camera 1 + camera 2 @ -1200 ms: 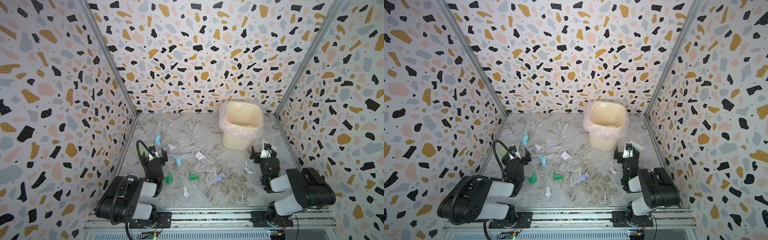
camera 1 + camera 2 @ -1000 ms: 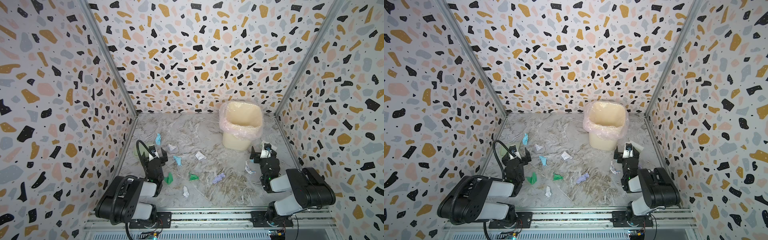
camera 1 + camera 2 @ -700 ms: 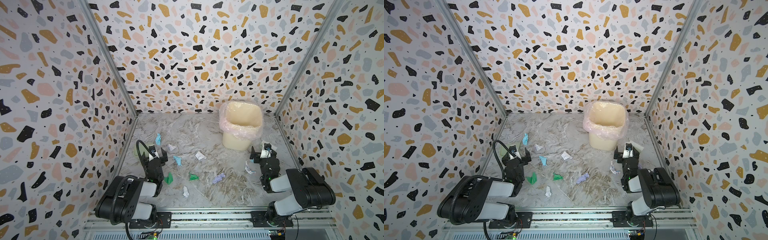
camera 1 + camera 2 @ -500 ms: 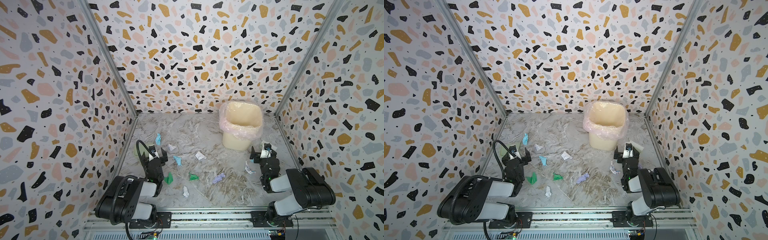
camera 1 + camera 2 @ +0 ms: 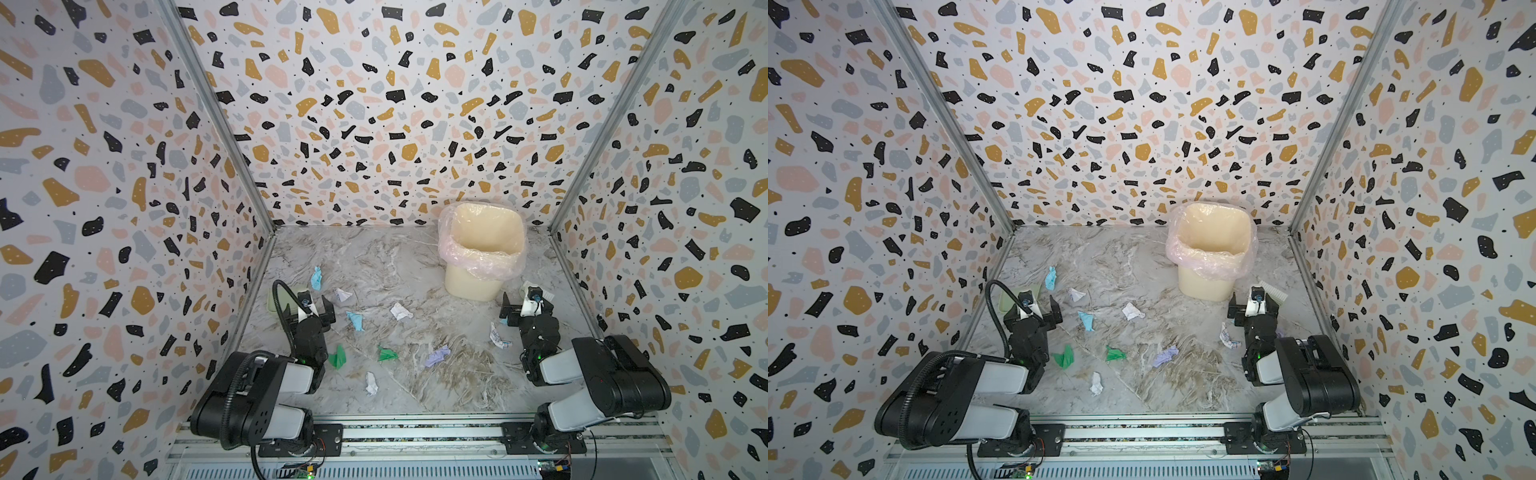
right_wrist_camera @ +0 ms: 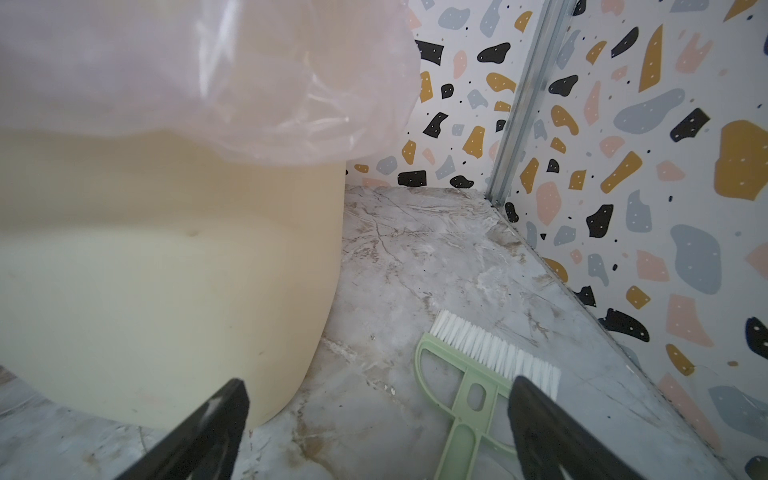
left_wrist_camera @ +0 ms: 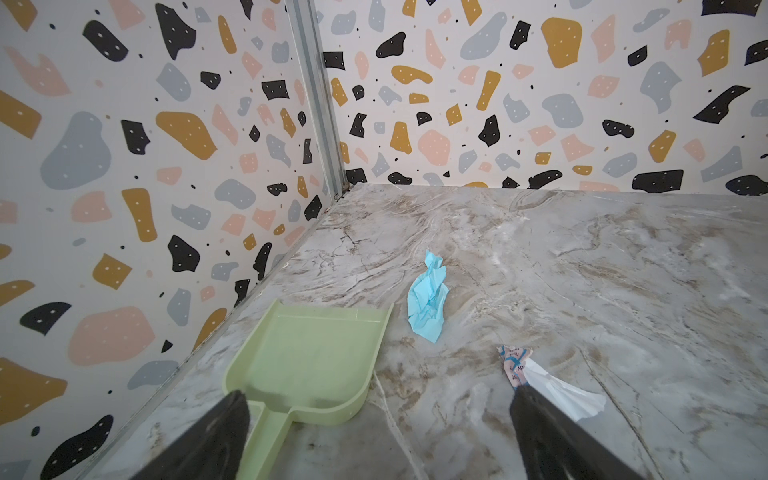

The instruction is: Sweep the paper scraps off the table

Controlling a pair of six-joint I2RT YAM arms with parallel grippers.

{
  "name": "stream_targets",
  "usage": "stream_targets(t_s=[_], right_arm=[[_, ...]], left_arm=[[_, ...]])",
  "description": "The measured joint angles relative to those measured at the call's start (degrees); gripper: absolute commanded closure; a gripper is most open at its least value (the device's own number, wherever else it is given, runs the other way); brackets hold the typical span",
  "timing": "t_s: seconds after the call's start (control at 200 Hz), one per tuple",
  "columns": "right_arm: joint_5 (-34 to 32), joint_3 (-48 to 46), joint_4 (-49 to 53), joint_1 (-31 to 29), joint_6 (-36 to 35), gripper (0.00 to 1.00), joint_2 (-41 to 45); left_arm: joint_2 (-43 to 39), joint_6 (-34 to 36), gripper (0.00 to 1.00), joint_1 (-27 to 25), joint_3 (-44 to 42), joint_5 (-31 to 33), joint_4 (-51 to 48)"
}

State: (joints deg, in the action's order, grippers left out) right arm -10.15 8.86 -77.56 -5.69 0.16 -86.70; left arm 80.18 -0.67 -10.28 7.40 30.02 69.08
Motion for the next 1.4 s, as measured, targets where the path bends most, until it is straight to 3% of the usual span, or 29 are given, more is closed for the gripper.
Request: stream_targets(t_s=[0.17, 0.32, 0.421, 0.576, 0.846, 1.061, 1.402], right_arm=[[-1.55, 0.81, 7.96, -0.24, 0.26, 0.01, 6.32], [-3.52, 6.47, 23.52, -0.59, 3.91, 0.01, 21.70], [-4.28, 13.46, 33.51, -1.18, 7.23, 0.01, 26.53], [-4.11, 26.93, 48.76, -1.46, 10.58, 0.01, 25.75], [2.29, 51.06, 72.19, -2.32, 16.13, 0.00, 17.29], [2.29, 49.68, 89.57, -4.28, 23.58, 0.03, 20.92], [1.62, 50.34, 109.13, -4.28, 28.59, 0.06, 32.87]], left_arm=[[-1.01, -0.44, 0.00, 0.00, 0.81, 1.44, -2.71], [-5.27, -0.83, 0.00, 0.02, 10.25, 2.27, -17.27], [-8.52, -1.97, 0.01, 0.02, 15.85, 2.19, -24.65], [-11.76, -4.42, 0.00, 0.02, 20.72, 0.96, -35.06], [-14.01, -6.25, 0.00, -0.39, 24.81, -3.15, -46.60], [-15.37, -6.47, 0.00, -0.72, 24.81, -5.27, -49.88], [-15.56, -6.62, 0.01, -1.55, 24.94, -7.32, -51.76]])
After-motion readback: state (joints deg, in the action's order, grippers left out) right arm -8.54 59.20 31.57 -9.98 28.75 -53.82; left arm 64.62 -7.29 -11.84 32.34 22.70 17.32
